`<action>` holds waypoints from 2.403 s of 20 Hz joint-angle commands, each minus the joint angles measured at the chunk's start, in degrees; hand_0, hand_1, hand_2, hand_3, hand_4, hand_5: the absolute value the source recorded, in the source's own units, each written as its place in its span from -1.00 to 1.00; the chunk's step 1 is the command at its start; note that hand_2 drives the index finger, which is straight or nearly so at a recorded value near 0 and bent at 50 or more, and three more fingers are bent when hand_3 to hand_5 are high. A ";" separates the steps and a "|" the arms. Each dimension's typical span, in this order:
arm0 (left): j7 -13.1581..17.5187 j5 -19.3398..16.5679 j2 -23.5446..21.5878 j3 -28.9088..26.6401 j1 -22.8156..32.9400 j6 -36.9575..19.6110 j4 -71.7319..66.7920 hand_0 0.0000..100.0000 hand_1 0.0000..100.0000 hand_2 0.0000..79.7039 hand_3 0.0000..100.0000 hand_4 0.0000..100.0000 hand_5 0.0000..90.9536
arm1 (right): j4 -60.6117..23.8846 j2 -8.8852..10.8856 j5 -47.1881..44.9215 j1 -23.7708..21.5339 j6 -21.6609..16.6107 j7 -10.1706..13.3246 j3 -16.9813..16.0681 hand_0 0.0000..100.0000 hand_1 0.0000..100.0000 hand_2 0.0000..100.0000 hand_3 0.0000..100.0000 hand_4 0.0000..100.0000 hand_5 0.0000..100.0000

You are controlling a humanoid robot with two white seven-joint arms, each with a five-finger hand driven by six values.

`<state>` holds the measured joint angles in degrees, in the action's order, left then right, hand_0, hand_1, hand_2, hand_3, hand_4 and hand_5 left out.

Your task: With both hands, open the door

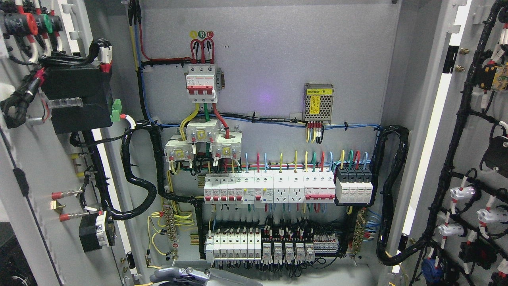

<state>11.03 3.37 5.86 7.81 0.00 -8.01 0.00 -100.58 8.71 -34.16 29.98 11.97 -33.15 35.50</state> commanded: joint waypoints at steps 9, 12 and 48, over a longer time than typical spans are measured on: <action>-0.13 -0.64 -1.37 6.84 4.92 -0.43 10.97 -0.76 0.11 -1.00 -1.00 -1.00 -1.00 | -13.05 6.66 10.08 -19.85 -15.05 0.28 -9.31 -0.89 -0.72 -1.00 -1.00 -1.00 -1.00; -0.31 -0.55 -2.69 13.20 5.54 -4.10 16.06 -0.76 0.11 -1.00 -1.00 -1.00 -1.00 | -15.08 6.93 10.08 -24.52 -15.13 0.28 -12.90 -0.89 -0.72 -1.00 -1.00 -1.00 -1.00; -0.22 -0.73 -9.03 17.07 11.16 -84.36 95.97 -0.76 0.11 -1.00 -1.00 -1.00 -1.00 | -19.13 6.58 8.94 -45.71 -43.26 0.80 -42.79 -0.89 -0.71 -1.00 -1.00 -1.00 -1.00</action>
<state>10.69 2.61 -7.02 26.96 11.57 -44.17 75.60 -119.11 15.10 -24.70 -16.33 -31.05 -32.46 -0.25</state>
